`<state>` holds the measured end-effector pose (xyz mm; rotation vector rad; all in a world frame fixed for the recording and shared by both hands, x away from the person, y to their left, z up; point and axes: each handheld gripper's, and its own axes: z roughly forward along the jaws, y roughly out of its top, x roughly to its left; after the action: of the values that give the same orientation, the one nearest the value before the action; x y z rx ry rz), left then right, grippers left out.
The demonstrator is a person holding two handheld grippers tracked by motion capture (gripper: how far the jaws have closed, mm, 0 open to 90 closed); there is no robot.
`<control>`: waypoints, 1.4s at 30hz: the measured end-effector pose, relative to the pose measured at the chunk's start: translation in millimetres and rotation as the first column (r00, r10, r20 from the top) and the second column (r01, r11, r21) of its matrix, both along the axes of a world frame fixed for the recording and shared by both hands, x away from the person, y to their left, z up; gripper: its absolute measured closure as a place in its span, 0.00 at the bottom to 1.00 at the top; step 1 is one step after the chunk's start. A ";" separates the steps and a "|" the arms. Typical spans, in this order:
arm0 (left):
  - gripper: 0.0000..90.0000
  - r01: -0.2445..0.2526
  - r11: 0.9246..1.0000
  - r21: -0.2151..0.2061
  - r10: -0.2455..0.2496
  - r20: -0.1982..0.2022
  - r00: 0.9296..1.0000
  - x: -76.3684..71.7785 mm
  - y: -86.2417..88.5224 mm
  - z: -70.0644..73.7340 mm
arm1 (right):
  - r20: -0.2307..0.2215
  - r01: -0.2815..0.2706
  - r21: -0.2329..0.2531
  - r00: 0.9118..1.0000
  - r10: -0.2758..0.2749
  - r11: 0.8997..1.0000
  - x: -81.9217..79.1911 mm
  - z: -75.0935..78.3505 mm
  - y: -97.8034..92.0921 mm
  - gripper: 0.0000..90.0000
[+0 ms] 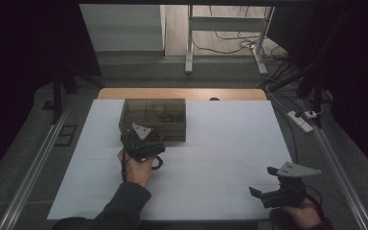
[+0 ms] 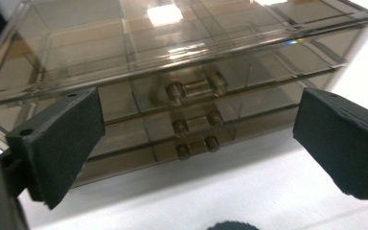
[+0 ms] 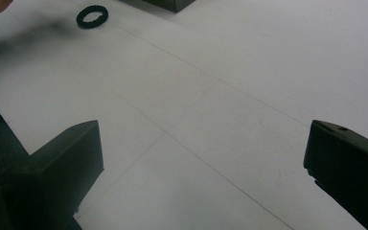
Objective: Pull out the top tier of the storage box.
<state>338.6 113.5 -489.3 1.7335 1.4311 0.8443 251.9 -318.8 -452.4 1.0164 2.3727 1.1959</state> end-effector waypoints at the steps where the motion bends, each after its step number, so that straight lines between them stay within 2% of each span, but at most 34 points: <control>1: 0.06 0.000 1.000 0.000 0.000 0.000 1.000 0.0 0.0 0.0 | 0.000 0.000 0.000 1.000 0.000 1.000 0.0 0.0 0.0 0.00; 2: 0.07 -0.020 1.000 0.000 0.020 0.006 1.000 1.1 -1.5 -1.5 | 0.000 -0.001 0.002 1.000 0.001 1.000 0.0 -0.1 0.0 0.00; 5: 0.12 -0.018 1.000 -0.011 0.018 0.000 1.000 3.2 -2.4 -3.7 | 0.000 -0.001 0.002 1.000 0.001 1.000 0.0 -0.1 0.0 0.00; 6: 0.13 -0.021 0.999 -0.033 0.020 -0.009 1.000 5.1 -2.9 -5.7 | -0.001 -0.002 0.001 1.000 0.002 1.000 0.1 0.0 -0.1 0.00; 8: 0.19 -0.030 0.999 -0.043 0.030 0.000 1.000 5.3 -3.8 -7.1 | -0.001 -0.003 0.003 1.000 0.003 1.000 0.1 -0.1 0.0 0.00; 10: 0.21 -0.036 0.998 -0.044 0.036 0.002 0.999 5.3 -4.8 -7.7 | -0.002 -0.004 0.003 1.000 0.004 1.000 0.1 -0.1 -0.1 0.00; 11: 0.28 -0.051 0.998 -0.041 0.051 0.006 0.999 5.4 -7.0 -8.9 | -0.003 -0.004 0.004 1.000 0.004 1.000 0.1 0.1 -0.3 0.00; 13: 0.30 -0.056 0.998 -0.037 0.056 0.006 0.998 5.5 -8.2 -9.6 | -0.003 -0.004 0.005 1.000 0.004 1.000 0.1 0.1 -0.4 0.00; 14: 0.35 -0.064 0.997 -0.037 0.064 0.002 0.998 6.6 -10.2 -11.1 | -0.003 -0.004 0.006 1.000 0.004 1.000 0.1 0.1 -0.5 0.00; 23: 0.50 -0.110 0.993 -0.047 0.111 0.010 0.994 10.0 -19.3 -13.0 | -0.003 -0.007 0.012 1.000 0.007 1.000 0.1 -0.1 -0.7 0.00; 24: 0.51 -0.130 0.990 -0.057 0.130 -0.005 0.992 11.7 -21.1 -12.8 | -0.003 -0.008 0.012 1.000 0.008 1.000 0.1 -0.1 -0.7 0.00; 27: 0.53 -0.166 0.984 -0.062 0.166 -0.008 0.986 12.1 -24.0 -12.9 | -0.002 -0.010 0.013 1.000 0.010 1.000 0.0 0.0 -0.8 0.00; 30: 0.59 -0.183 0.980 -0.081 0.183 -0.006 0.983 12.0 -23.3 -13.5 | -0.004 -0.013 0.016 1.000 0.013 1.000 -0.1 0.2 -1.3 0.00; 35: 0.59 -0.197 0.973 -0.118 0.197 -0.015 0.980 12.3 -22.9 -13.2 | -0.005 -0.015 0.019 1.000 0.016 1.000 0.0 0.2 -1.4 0.00; 36: 0.59 -0.208 0.967 -0.150 0.207 -0.022 0.978 12.7 -22.5 -12.5 | -0.004 -0.017 0.021 1.000 0.017 1.000 -0.1 0.2 -1.3 0.00; 37: 0.59 -0.211 0.964 -0.160 0.209 -0.025 0.978 12.9 -22.3 -12.2 | -0.004 -0.017 0.022 1.000 0.017 1.000 -0.1 0.2 -1.3 0.00; 42: 0.63 -0.217 0.966 -0.138 0.216 -0.019 0.976 12.0 -25.4 -12.5 | -0.004 -0.018 0.022 1.000 0.018 1.000 -0.1 0.3 -1.3 0.00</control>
<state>350.6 88.1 -501.8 1.4941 1.6636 0.8322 251.8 -320.1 -452.0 1.0080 2.3821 1.2297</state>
